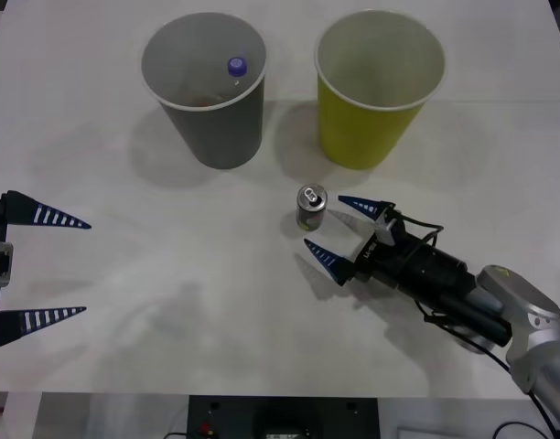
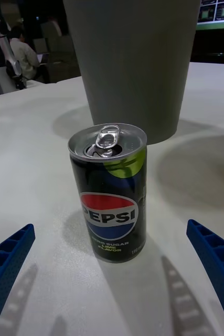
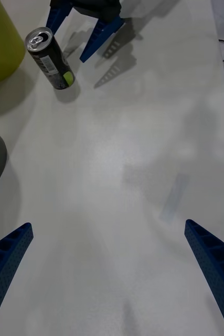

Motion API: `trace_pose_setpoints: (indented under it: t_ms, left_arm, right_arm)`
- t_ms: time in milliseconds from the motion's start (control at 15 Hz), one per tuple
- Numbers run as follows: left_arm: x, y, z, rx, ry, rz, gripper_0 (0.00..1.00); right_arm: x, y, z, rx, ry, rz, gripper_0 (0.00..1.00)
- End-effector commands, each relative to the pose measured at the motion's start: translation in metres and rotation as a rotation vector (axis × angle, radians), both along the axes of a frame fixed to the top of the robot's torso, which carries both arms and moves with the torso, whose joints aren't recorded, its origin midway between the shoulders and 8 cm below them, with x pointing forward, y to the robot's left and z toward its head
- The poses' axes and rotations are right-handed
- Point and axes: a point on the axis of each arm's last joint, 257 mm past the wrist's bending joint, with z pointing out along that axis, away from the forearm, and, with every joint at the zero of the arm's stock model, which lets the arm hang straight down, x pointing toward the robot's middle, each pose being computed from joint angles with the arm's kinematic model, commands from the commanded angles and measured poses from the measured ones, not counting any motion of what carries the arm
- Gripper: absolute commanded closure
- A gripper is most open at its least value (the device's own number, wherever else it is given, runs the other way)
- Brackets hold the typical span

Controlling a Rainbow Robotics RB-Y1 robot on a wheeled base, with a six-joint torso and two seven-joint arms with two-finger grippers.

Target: Put the can into the green bin and the plastic bottle into the gray bin

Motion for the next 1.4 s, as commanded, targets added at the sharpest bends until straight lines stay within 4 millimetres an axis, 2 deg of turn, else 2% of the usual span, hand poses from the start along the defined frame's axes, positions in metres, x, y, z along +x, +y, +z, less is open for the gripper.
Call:
trace_pose_setpoints:
  t_ms: [67, 667, 1000, 1067, 1133, 1200, 1400]
  left_arm:
    - [0.000, 0.000, 0.000, 0.000, 0.000, 0.000, 0.00]
    - [0.000, 0.000, 0.000, 0.000, 0.000, 0.000, 0.00]
    - [0.000, 0.000, 0.000, 0.000, 0.000, 0.000, 0.00]
    - [0.000, 0.000, 0.000, 0.000, 0.000, 0.000, 0.00]
    - [0.000, 0.000, 0.000, 0.000, 0.000, 0.000, 0.00]
    - [0.000, 0.000, 0.000, 0.000, 0.000, 0.000, 0.00]
    - [0.000, 0.000, 0.000, 0.000, 0.000, 0.000, 0.00]
  right_arm:
    - [0.008, 0.008, 0.001, -0.007, 0.003, -0.017, 0.00]
    - [0.035, 0.042, 0.009, -0.016, 0.011, -0.076, 0.00]
    - [0.038, 0.047, 0.009, -0.027, 0.012, -0.084, 0.00]
    - [0.038, 0.047, 0.009, -0.026, 0.013, -0.084, 0.30]
    - [0.038, 0.047, 0.009, -0.026, 0.013, -0.084, 0.81]
    - [0.038, 0.046, 0.008, -0.025, 0.016, -0.085, 1.00]
    - [0.037, 0.049, 0.007, -0.028, 0.016, -0.080, 1.00]
